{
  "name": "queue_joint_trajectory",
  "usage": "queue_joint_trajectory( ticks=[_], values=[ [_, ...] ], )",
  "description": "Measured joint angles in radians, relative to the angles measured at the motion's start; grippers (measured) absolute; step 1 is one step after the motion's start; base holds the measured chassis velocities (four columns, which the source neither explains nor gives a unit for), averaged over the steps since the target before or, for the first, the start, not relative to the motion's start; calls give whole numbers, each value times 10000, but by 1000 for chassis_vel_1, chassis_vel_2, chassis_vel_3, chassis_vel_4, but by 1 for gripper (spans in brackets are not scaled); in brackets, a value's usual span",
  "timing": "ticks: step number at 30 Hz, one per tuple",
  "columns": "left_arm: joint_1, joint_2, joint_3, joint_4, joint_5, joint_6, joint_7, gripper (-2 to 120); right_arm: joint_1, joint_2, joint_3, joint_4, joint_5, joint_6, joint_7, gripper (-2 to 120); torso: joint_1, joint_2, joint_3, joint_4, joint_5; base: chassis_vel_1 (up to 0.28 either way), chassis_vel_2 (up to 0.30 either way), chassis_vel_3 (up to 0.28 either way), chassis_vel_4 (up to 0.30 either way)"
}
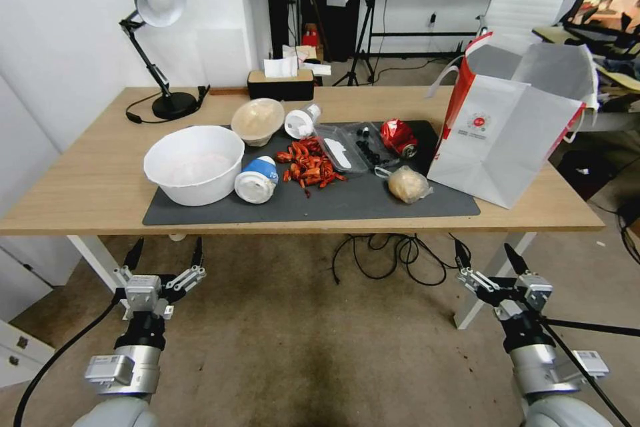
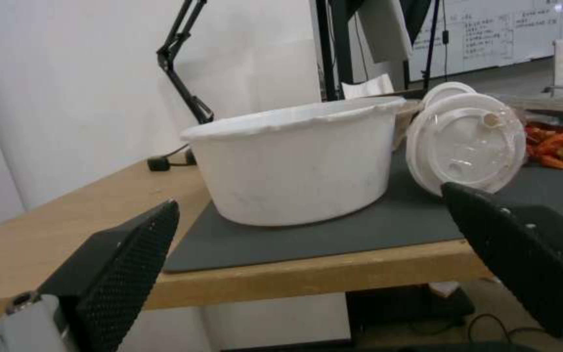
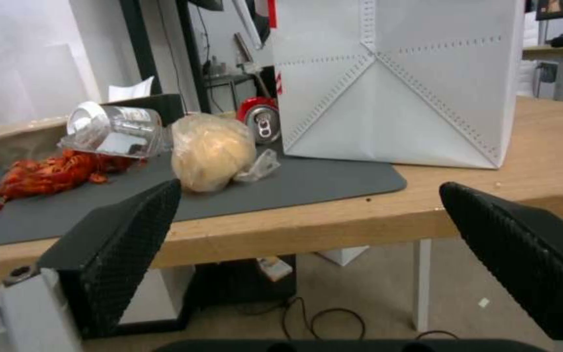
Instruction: Pick up the food delivery bag from the floor and place it on the table.
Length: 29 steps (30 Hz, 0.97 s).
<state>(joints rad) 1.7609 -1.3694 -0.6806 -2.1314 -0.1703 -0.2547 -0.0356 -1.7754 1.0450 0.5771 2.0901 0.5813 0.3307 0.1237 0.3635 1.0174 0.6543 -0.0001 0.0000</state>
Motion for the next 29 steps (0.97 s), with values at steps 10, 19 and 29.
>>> queue_joint_trajectory(
  ticks=[10, 19, 29],
  values=[
    [3, 2, 1, 1, -8, -6, 0, 100, 4, -6, -1, 15, 10, 8, -2, 100, 0, 0, 0, 0, 0, 0, 0, 0, 0],
    [3, 3, 1, 3, -12, -12, 1, 100, 5, -8, 1, 24, 13, 14, -3, 100, 0, 0, 0, 0, 0, 0, 0, 0, 0],
    [2, 3, 1, 3, -12, -20, 5, 100, 5, -8, 5, 33, 14, 14, -1, 100, 0, 0, 0, 0, 0, 0, 0, 0, 0]
  ],
)
